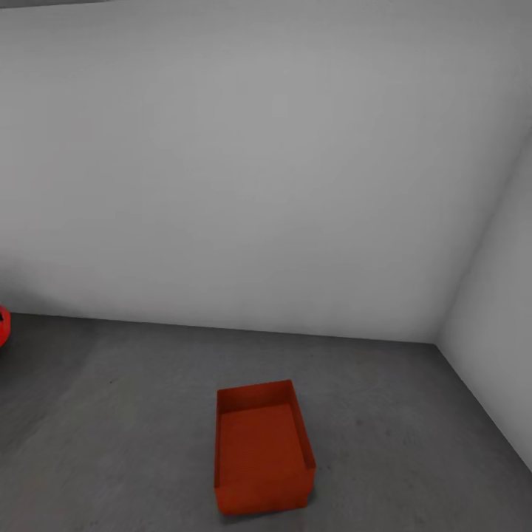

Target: Move the two storage containers from the living room to the garage. In the garage, place one container on the floor and stack the other container on top of it (either order is fine).

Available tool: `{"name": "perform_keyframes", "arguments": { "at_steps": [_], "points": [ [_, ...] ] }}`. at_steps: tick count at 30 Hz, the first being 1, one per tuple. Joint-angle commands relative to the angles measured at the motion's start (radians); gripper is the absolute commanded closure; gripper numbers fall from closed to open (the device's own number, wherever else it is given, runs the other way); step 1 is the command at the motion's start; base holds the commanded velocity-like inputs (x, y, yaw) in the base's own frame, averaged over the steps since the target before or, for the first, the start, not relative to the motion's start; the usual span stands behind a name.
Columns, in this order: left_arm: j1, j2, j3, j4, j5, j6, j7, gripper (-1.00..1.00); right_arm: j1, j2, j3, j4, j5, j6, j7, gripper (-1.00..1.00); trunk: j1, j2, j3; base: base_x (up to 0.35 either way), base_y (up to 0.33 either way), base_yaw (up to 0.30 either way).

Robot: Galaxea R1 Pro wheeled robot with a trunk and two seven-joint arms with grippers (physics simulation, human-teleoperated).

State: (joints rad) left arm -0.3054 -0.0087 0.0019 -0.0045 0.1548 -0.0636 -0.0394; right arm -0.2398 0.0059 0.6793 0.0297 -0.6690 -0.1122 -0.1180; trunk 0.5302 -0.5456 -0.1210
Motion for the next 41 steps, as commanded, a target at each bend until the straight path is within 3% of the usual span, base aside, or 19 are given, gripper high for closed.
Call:
{"name": "perform_keyframes", "arguments": {
  "at_steps": [1, 41],
  "points": [
    [-0.001, 0.0, 0.0, 0.001, 0.009, -0.003, -0.004, -1.0, -0.001, 0.001, 0.006, 0.002, -0.006, -0.004, 0.0, -1.0, 0.0, -0.002, -0.002, 0.0, 0.0, 0.0],
    [0.0, -0.002, -0.003, 0.001, 0.006, -0.005, -0.005, -1.0, -0.001, 0.002, 0.008, 0.001, -0.006, -0.011, -0.008, -1.0, 0.0, -0.002, -0.002, 0.0, 0.0, 0.0]
  ]
}}
